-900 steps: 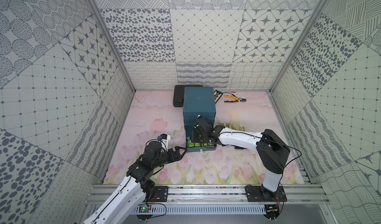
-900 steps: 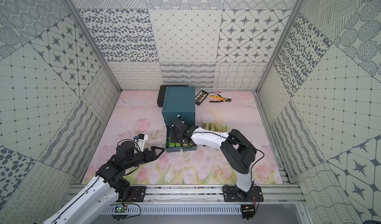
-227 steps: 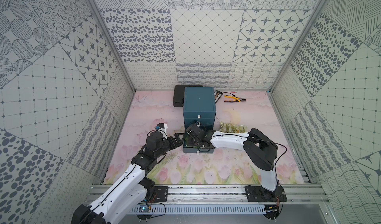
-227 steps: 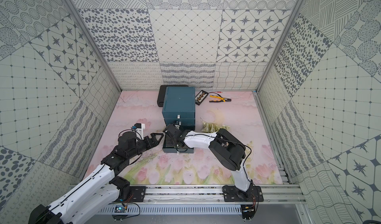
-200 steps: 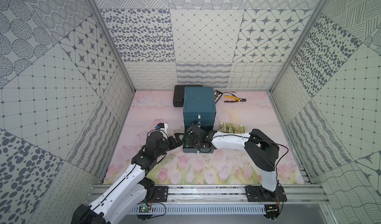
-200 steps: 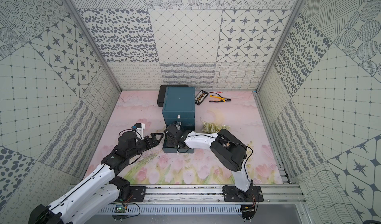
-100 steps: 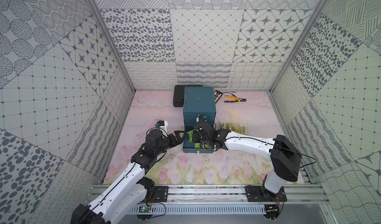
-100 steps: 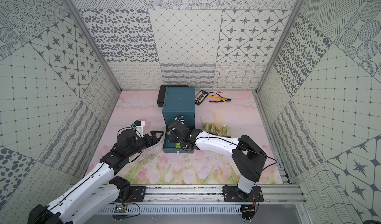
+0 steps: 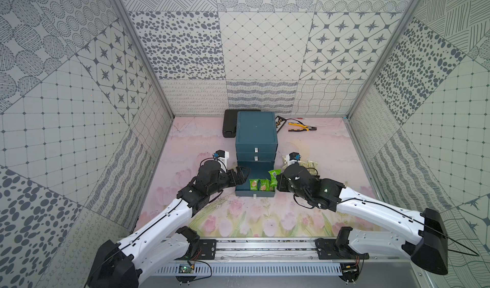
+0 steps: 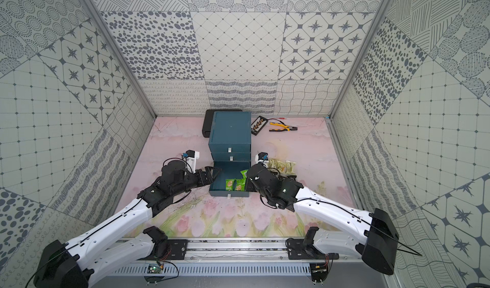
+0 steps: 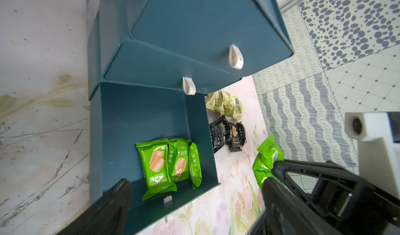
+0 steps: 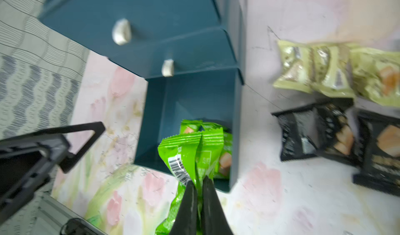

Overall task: Take the cookies out of the drawer
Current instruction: Pick up the cookie from the drawer, then place the cookie at the center of the board.

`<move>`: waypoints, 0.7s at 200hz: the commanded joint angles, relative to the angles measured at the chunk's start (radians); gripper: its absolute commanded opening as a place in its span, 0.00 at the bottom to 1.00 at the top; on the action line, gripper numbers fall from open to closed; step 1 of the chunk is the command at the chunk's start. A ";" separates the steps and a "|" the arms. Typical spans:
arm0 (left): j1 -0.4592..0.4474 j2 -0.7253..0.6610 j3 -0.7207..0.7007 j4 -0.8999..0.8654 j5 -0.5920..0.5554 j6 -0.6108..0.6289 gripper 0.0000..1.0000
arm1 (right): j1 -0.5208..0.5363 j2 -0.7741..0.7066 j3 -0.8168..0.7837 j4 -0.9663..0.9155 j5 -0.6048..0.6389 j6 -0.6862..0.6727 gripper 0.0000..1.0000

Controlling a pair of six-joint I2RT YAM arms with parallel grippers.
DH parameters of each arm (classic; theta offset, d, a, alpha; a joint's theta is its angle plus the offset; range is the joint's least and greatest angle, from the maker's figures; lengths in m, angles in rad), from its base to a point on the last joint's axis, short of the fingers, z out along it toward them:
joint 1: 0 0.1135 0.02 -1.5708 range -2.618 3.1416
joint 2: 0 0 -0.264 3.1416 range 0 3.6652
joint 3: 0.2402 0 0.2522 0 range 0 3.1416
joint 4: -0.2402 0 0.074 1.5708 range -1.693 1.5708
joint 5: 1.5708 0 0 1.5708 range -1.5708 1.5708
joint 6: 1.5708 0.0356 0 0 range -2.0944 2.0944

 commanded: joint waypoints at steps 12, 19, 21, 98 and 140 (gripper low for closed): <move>-0.049 0.016 -0.002 0.057 -0.060 0.012 0.98 | -0.018 -0.034 -0.166 -0.076 -0.012 0.091 0.00; -0.049 0.014 -0.004 0.051 -0.062 0.013 0.98 | -0.020 -0.023 -0.189 -0.068 -0.016 0.100 0.00; -0.048 0.012 -0.004 0.050 -0.062 0.015 0.98 | -0.019 -0.020 -0.194 -0.065 -0.018 0.103 0.00; -0.051 -0.022 0.005 -0.011 -0.076 0.063 0.99 | -0.077 0.071 -0.347 0.148 -0.037 0.101 0.01; -0.049 -0.018 0.017 -0.052 -0.083 0.058 0.99 | -0.086 0.149 -0.304 0.171 -0.048 0.053 0.31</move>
